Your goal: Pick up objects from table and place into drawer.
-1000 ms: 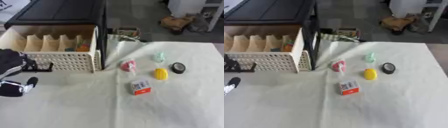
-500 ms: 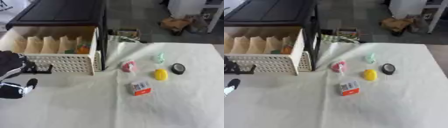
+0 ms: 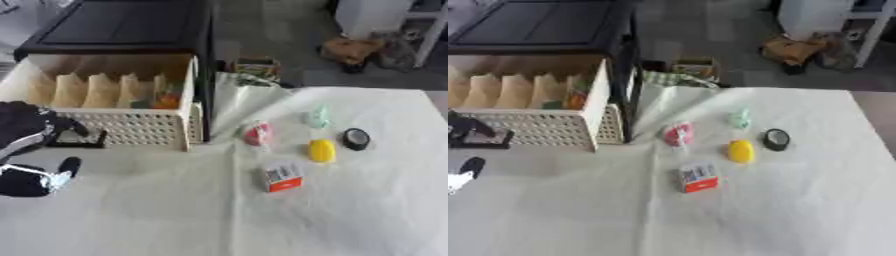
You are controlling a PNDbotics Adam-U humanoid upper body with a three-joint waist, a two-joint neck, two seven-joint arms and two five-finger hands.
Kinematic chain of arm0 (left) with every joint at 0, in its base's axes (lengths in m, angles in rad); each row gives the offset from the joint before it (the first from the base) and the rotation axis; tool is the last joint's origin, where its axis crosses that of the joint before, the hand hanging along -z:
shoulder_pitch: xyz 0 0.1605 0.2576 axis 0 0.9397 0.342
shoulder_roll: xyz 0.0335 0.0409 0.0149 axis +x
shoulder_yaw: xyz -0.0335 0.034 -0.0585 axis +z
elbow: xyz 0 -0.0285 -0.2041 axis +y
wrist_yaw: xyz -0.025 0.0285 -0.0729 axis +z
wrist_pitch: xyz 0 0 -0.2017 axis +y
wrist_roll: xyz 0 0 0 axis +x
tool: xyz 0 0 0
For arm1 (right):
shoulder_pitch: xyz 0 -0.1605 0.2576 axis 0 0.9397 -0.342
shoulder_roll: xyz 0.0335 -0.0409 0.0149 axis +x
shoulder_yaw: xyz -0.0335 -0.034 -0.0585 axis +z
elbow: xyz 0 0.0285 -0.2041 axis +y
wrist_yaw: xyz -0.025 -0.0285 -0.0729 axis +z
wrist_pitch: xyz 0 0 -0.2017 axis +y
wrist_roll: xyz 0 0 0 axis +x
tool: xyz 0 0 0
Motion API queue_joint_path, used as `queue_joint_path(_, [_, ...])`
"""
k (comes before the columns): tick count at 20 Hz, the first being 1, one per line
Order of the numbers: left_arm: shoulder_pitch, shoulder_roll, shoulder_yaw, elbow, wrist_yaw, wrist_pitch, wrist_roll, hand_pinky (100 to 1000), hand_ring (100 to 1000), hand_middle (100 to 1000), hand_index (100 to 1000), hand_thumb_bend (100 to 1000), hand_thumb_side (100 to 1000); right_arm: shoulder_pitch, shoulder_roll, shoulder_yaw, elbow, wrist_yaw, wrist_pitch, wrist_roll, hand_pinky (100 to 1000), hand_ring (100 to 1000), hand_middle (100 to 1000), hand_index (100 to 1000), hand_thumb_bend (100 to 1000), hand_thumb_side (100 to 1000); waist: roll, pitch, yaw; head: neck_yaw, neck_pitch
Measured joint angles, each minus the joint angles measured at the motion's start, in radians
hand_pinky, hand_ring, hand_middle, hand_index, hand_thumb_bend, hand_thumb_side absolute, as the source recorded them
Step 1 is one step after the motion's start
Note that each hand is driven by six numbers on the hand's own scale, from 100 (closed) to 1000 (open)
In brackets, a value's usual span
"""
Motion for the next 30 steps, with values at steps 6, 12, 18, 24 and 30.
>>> queue_joint_path(6, [0.005, 0.004, 0.034, 0.0, 0.044, -0.023, 0.009, 100, 100, 100, 942, 105, 408, 0.001, 0.0, -0.001, 0.0, 0.0, 0.002, -0.002, 777, 724, 515, 789, 434, 765, -0.001, -0.002, 0.003, -0.003, 0.001])
queue_joint_path(12, [-0.002, 0.008, 0.081, 0.0, 0.121, -0.075, 0.024, 100, 100, 100, 893, 105, 408, 0.002, 0.0, -0.004, 0.0, 0.0, 0.003, -0.008, 776, 725, 516, 790, 434, 765, -0.002, -0.005, 0.008, -0.009, 0.009])
queue_joint_path(18, [-0.057, -0.017, 0.135, 0.0, 0.257, -0.133, 0.034, 100, 100, 100, 837, 105, 408, 0.005, 0.0, -0.007, 0.0, 0.001, 0.005, -0.014, 777, 726, 518, 791, 434, 765, -0.003, -0.006, 0.012, -0.017, 0.015])
queue_joint_path(24, [-0.102, -0.076, 0.197, 0.0, 0.428, -0.155, 0.096, 100, 100, 100, 817, 100, 366, 0.009, 0.0, -0.012, 0.0, 0.002, 0.006, -0.021, 777, 726, 518, 791, 434, 765, -0.005, -0.008, 0.016, -0.037, 0.019])
queue_joint_path(30, [-0.115, -0.122, 0.24, 0.0, 0.59, -0.165, 0.316, 100, 100, 100, 803, 100, 261, 0.009, 0.0, -0.015, 0.0, 0.003, 0.009, -0.027, 777, 726, 520, 791, 434, 765, -0.008, -0.011, 0.02, -0.058, 0.027])
